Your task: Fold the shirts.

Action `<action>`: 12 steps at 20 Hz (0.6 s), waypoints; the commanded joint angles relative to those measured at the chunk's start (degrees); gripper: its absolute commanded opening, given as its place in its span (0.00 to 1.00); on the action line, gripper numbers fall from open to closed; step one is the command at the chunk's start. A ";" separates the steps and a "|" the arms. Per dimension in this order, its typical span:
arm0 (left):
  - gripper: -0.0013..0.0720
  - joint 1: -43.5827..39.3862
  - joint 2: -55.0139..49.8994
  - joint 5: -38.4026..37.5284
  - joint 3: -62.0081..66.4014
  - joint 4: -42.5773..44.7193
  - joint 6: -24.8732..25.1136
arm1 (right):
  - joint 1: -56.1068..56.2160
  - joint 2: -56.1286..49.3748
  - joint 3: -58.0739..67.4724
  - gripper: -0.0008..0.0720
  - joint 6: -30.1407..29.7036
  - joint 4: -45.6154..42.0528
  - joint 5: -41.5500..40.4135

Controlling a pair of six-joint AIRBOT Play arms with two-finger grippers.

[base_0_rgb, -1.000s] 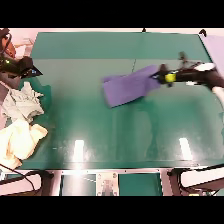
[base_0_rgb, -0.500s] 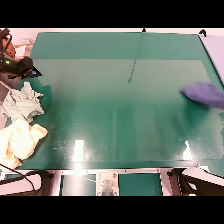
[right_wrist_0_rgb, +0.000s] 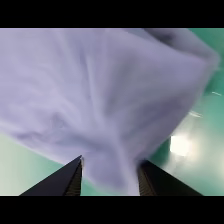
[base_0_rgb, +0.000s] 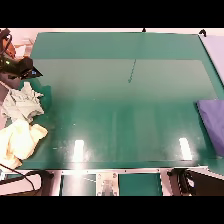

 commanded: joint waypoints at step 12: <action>0.05 0.00 -0.02 3.21 -0.02 -0.11 0.17 | 22.10 4.28 14.16 0.03 5.62 9.42 5.03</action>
